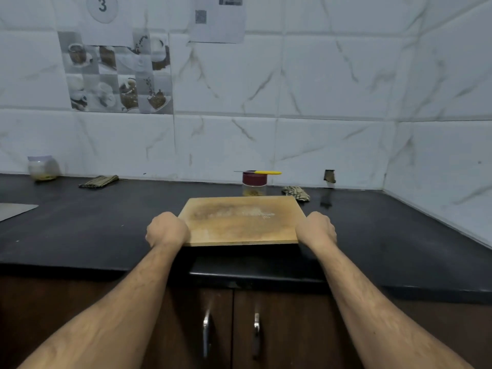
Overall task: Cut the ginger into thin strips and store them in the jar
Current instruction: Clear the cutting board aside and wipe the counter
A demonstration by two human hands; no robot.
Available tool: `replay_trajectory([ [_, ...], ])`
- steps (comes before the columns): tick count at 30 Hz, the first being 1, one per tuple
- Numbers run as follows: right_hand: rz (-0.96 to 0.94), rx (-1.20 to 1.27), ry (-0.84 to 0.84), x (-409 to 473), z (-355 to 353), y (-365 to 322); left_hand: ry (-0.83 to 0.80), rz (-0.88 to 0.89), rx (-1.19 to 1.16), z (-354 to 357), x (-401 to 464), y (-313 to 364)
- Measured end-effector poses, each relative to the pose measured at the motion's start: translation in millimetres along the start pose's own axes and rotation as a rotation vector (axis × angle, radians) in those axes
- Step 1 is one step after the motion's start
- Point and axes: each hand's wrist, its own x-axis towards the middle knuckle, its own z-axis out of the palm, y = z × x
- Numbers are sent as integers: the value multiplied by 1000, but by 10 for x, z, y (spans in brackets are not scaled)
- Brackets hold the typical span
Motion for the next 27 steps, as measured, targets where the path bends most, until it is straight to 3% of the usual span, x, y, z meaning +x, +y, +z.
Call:
replay_trajectory([
  [9, 79, -127, -5, -7, -194, 513, -55, 51, 75, 274, -355, 328],
  [27, 64, -251, -39, 146, -71, 429, -58, 127, 278, 312, -205, 314],
])
